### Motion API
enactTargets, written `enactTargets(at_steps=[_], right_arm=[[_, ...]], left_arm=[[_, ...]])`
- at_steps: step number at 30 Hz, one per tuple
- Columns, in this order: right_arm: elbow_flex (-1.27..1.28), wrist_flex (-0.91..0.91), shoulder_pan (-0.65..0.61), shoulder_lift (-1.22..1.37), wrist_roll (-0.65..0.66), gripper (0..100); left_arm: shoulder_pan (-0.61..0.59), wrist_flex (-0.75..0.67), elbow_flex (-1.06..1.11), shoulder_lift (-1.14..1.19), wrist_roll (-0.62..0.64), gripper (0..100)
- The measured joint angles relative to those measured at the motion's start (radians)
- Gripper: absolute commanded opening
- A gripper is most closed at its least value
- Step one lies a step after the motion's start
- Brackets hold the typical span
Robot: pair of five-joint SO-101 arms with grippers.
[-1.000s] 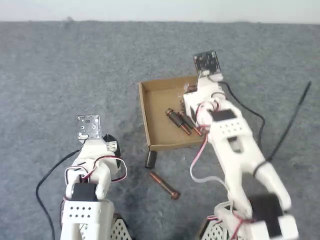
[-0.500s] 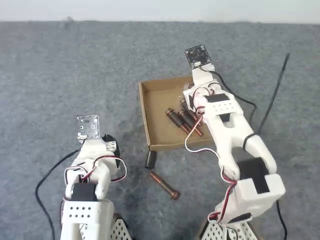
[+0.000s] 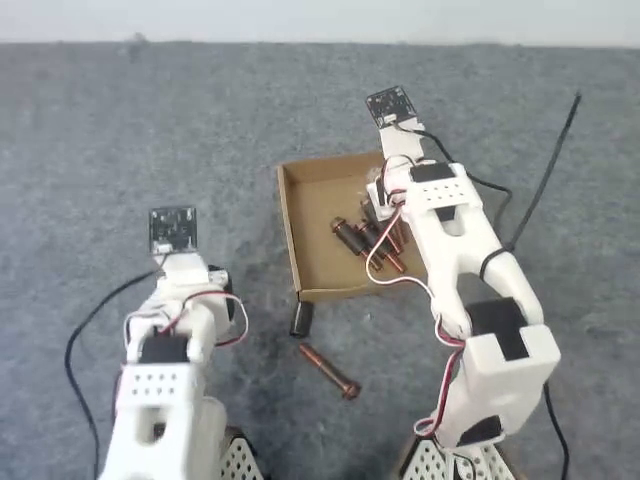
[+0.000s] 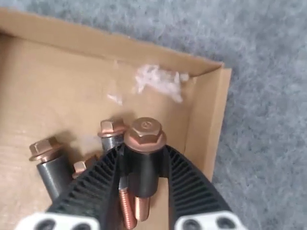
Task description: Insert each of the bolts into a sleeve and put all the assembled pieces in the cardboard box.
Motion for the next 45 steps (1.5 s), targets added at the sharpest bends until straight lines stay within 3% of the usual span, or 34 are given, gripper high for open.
enactTargets(at_steps=[5, 16, 22, 26, 36, 40, 45], right_arm=[[-0.008, 0.011, -0.009, 0.009, 0.000, 9.7], [-0.017, 0.020, -0.011, 0.009, 0.000, 7.6], [-0.017, 0.172, -0.018, -0.114, -0.008, 7.6], [-0.017, 0.327, -0.055, -0.227, -0.137, 7.6], [-0.017, 0.658, -0.255, -0.364, -0.508, 8.0], [-0.008, 0.706, -0.356, -0.364, -0.543, 8.1], [0.075, 0.713, -0.436, -0.364, -0.548, 8.1]], left_arm=[[-0.018, -0.060, -0.074, 0.213, -0.031, 1], [-0.071, -0.150, -0.087, 0.224, 0.041, 1], [-0.071, -0.150, -0.087, 0.224, 0.044, 1], [-0.071, -0.150, -0.126, 0.281, 0.046, 1], [-0.167, -0.094, -0.454, 0.764, 0.077, 1], [-0.187, -0.048, -0.540, 0.847, 0.072, 1], [-0.232, -0.034, -0.578, 0.856, -0.026, 1]])
